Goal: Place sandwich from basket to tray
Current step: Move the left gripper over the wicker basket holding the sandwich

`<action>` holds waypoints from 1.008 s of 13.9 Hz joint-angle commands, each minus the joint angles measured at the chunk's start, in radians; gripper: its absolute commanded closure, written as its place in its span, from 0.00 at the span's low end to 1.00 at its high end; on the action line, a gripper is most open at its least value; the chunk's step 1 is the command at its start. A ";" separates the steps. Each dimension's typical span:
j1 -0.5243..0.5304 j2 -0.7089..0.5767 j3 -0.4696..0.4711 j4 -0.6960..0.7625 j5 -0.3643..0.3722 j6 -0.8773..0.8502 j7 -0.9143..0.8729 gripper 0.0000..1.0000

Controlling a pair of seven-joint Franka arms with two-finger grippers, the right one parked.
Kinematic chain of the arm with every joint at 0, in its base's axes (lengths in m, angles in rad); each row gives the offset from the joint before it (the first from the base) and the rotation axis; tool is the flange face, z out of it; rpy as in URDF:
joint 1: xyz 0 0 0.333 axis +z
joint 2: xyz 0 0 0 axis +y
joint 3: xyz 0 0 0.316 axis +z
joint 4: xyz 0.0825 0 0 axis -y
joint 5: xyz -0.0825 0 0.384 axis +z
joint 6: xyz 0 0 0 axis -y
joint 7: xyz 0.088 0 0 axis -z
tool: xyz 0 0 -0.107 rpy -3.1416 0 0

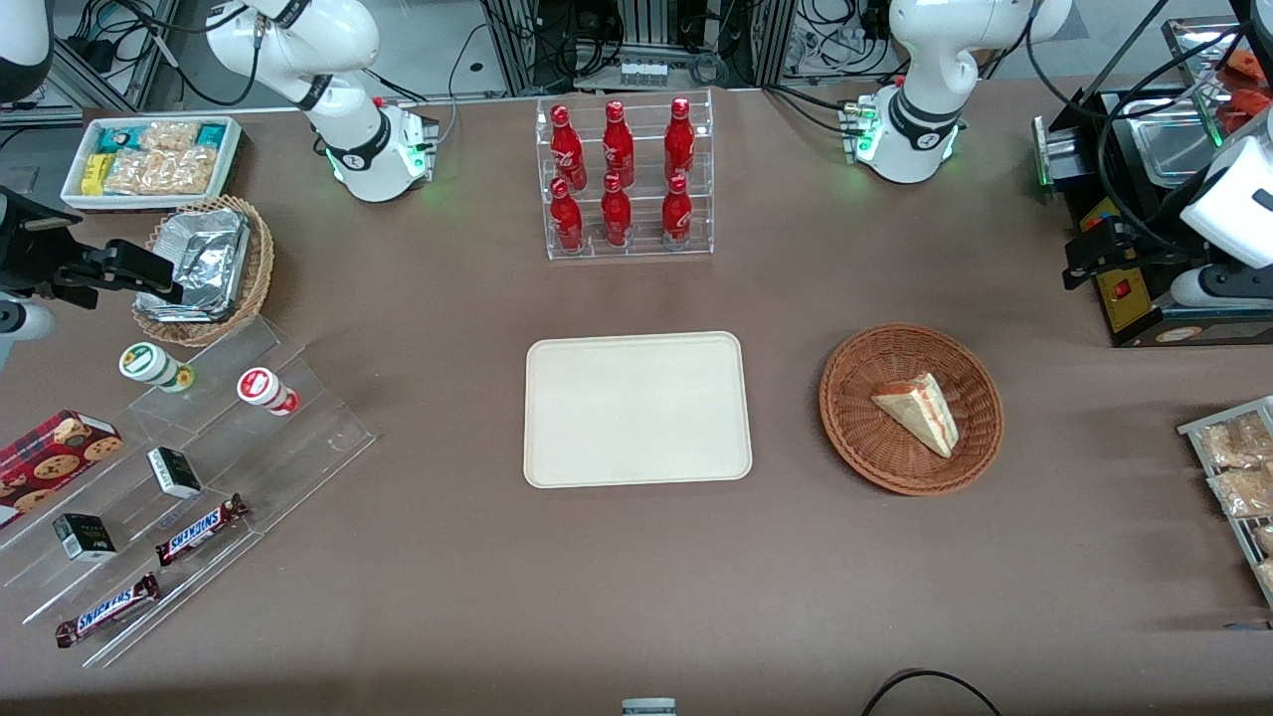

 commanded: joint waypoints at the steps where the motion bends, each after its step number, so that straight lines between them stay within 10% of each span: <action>1: -0.012 -0.005 0.005 -0.006 0.021 0.005 -0.014 0.00; 14: -0.009 0.219 -0.023 -0.030 0.073 0.192 -0.146 0.00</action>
